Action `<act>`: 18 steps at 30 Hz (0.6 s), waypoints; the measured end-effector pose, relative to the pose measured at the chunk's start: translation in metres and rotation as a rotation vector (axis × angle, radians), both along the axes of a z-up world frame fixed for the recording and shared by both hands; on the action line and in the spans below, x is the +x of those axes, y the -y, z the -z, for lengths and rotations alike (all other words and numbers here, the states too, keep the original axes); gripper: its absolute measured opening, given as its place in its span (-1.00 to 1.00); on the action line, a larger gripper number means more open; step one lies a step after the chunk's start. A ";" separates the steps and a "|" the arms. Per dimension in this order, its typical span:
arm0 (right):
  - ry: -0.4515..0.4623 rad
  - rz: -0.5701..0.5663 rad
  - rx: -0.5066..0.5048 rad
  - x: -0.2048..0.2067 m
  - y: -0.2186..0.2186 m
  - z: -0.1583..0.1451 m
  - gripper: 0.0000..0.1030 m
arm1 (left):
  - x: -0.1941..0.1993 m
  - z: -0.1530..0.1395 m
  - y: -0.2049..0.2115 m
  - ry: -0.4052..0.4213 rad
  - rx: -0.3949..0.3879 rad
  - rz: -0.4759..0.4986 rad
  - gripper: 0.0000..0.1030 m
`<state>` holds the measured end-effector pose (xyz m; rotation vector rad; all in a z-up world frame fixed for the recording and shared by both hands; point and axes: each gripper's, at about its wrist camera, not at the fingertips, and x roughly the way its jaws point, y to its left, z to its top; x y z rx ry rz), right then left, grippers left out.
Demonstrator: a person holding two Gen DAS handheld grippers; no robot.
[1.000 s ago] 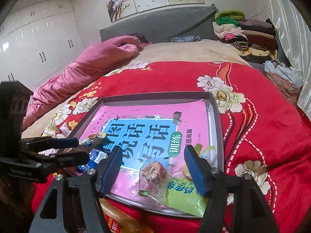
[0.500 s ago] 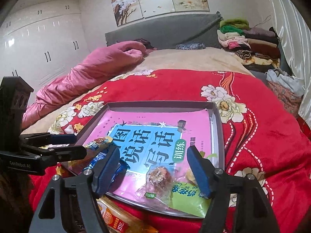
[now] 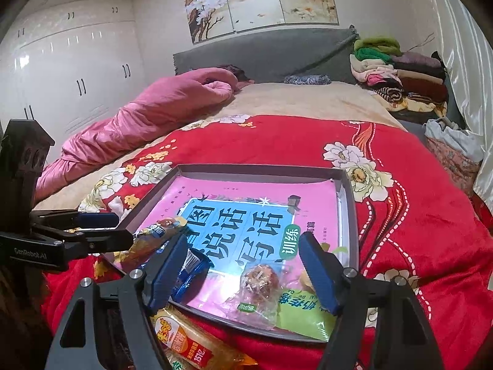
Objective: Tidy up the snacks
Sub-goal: 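Open the left gripper over the tray while the right gripper releases the pastry bag, then withdraw both grippers from the tray toward the snacks beside it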
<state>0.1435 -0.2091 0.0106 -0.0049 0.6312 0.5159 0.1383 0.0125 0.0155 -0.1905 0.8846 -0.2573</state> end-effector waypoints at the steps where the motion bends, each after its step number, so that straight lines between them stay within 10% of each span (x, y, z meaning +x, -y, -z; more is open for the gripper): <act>1: 0.003 -0.002 -0.002 -0.001 0.000 -0.001 0.44 | -0.001 0.000 0.001 -0.001 0.001 0.000 0.53; 18: 0.006 -0.012 0.002 -0.012 0.000 -0.003 0.48 | -0.012 -0.001 0.002 -0.013 -0.003 0.004 0.53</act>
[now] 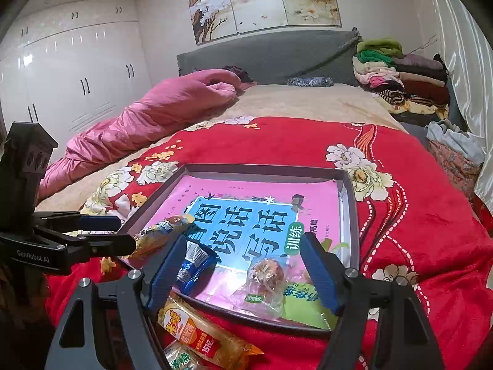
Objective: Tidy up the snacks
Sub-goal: 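Withdraw both grippers from the tray toward the snacks beside it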
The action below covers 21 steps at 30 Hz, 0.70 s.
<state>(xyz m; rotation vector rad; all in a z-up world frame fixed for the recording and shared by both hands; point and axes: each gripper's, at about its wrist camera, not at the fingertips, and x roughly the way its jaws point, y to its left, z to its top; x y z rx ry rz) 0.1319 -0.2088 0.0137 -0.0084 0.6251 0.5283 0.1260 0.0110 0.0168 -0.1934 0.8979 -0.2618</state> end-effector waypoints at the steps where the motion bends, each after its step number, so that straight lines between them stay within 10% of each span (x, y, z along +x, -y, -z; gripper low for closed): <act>1: 0.001 0.000 -0.001 0.000 0.000 0.000 0.48 | 0.000 0.000 0.000 0.000 0.000 0.000 0.53; 21: -0.025 -0.039 -0.045 -0.018 -0.005 0.000 0.50 | -0.014 0.008 0.014 -0.045 0.015 0.052 0.53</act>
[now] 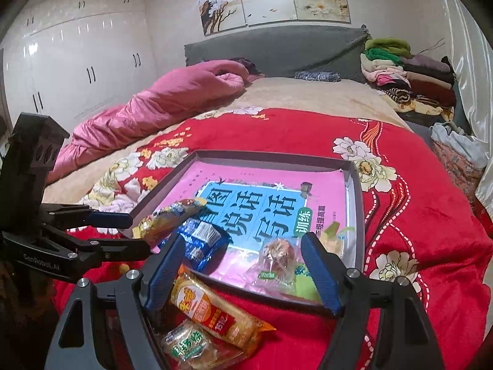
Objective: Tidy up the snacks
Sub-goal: 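Withdraw both grippers from the tray toward the snacks beside it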
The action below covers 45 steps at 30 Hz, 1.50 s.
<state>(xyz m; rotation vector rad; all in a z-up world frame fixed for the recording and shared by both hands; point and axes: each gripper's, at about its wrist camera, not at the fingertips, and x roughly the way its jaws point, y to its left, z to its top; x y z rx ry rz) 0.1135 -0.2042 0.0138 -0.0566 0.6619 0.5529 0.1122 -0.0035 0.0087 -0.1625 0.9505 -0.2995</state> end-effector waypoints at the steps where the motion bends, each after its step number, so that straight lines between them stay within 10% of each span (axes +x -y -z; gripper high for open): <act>1: 0.000 0.001 -0.008 -0.001 0.000 0.000 0.50 | -0.001 0.001 0.001 -0.006 0.003 0.004 0.53; 45: -0.068 -0.045 -0.190 -0.027 -0.013 0.025 0.50 | -0.010 0.046 0.031 -0.134 0.054 0.073 0.54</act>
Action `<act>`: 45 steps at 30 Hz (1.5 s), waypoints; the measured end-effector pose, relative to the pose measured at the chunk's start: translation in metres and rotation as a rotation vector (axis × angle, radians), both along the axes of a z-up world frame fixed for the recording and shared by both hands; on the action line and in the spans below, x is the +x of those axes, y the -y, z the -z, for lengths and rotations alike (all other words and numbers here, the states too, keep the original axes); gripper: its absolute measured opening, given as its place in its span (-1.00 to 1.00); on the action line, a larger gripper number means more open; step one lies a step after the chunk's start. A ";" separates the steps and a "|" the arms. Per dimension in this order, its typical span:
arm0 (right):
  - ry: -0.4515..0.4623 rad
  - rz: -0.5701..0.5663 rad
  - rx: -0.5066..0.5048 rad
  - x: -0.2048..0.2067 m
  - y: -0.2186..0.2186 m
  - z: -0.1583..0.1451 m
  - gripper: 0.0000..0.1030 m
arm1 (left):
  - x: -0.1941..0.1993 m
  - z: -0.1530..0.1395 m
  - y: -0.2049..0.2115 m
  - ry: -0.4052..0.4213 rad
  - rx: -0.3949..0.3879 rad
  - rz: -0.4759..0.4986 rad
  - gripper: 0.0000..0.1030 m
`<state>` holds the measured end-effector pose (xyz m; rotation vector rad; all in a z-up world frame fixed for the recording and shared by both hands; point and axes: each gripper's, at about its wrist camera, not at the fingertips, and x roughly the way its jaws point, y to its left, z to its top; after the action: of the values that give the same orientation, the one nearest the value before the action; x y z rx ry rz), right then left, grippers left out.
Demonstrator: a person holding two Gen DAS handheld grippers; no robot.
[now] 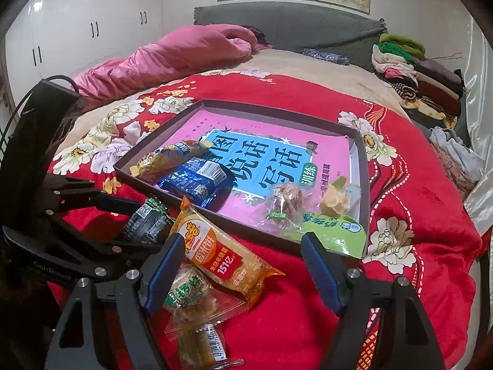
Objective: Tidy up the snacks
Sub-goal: 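Withdraw both grippers from the tray toward the snacks beside it, then grasp the orange rice-cracker bag with the right gripper while the left grasps the black packet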
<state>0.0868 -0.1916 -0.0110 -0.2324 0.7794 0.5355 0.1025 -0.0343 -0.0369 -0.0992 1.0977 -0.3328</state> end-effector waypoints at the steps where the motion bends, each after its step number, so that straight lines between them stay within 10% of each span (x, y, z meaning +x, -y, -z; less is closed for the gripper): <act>1: -0.004 -0.005 -0.001 0.000 0.000 0.001 0.50 | 0.000 0.000 -0.001 0.000 -0.002 -0.002 0.53; 25: 0.010 -0.168 -0.158 -0.004 -0.038 0.024 0.61 | 0.001 -0.002 -0.010 -0.049 0.011 0.017 0.34; 34: -0.102 -0.164 -0.028 0.009 -0.027 0.027 0.28 | -0.001 -0.005 -0.014 -0.062 0.008 0.013 0.30; 45: -0.056 -0.219 -0.243 0.004 -0.060 0.052 0.26 | -0.001 0.000 -0.012 -0.091 0.001 0.017 0.30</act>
<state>0.0908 -0.1320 -0.0626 -0.5341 0.8798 0.6559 0.1013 -0.0225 -0.0367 -0.1055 1.1887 -0.3455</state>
